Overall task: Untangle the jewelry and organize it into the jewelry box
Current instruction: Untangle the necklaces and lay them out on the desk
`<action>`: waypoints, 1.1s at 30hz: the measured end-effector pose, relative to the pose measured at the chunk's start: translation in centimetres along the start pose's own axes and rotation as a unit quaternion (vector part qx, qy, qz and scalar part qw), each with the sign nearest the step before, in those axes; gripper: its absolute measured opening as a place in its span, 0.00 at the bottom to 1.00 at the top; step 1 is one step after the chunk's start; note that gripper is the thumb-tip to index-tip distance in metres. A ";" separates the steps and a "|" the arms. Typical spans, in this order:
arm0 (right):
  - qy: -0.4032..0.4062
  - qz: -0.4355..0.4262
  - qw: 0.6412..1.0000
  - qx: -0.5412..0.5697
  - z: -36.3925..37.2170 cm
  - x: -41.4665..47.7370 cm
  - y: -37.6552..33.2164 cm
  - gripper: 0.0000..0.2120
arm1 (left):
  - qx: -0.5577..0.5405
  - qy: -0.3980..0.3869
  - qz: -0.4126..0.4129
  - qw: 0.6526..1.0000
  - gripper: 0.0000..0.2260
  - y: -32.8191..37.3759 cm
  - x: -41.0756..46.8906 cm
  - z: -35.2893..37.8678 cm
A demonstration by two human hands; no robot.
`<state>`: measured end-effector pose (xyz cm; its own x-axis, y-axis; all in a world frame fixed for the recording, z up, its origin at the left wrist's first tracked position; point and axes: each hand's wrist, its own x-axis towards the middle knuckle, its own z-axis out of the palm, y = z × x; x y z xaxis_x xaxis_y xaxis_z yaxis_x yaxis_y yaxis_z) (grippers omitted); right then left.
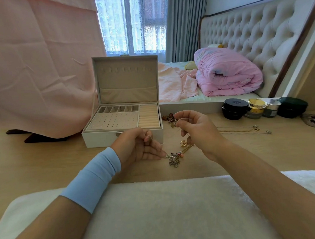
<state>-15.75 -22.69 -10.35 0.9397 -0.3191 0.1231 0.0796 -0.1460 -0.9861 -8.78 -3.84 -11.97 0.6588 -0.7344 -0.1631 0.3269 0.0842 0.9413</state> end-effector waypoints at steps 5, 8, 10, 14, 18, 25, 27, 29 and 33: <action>-0.025 -0.049 0.996 -0.069 0.0 -0.1 0.1 0.11 | 0.046 0.002 -0.011 0.999 0.06 0.1 -0.1 -0.1; -0.032 -0.080 0.989 -0.122 -0.2 0.1 0.3 0.11 | 0.098 0.029 -0.019 0.995 0.11 0.1 -0.1 -0.4; -0.034 -0.100 0.979 -0.174 -0.5 0.4 0.5 0.11 | 0.139 0.049 -0.019 0.989 0.12 0.4 -0.2 -0.4; -0.062 -0.123 0.950 -0.279 -1.0 0.3 0.7 0.11 | 0.214 0.083 -0.037 0.973 0.13 1.1 -0.1 -0.5; -0.113 -0.130 0.897 -0.408 -1.5 -0.1 0.2 0.11 | 0.269 0.096 -0.067 0.956 0.14 1.5 0.1 -0.9; -0.173 -0.119 0.875 -0.436 -1.9 -0.2 0.2 0.11 | 0.328 0.083 -0.059 0.939 0.12 2.2 -0.5 -1.4; -0.180 -0.115 0.887 -0.409 -2.0 0.0 0.3 0.11 | 0.355 0.080 -0.037 0.931 0.11 2.5 -1.0 -1.3; -0.189 -0.112 0.892 -0.396 -2.0 0.2 0.5 0.10 | 0.382 0.084 -0.021 0.920 0.11 2.9 -1.4 -1.2; -0.182 -0.113 0.899 -0.383 -2.0 0.3 0.6 0.14 | 0.414 0.103 0.017 0.904 0.10 3.8 -1.8 -1.5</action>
<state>-16.06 -24.72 -10.67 0.9861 0.1070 0.1272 0.1603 -0.8144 -0.5577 -7.73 -1.19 -8.51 0.7996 -0.5921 -0.1003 -0.2594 -0.4913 0.8315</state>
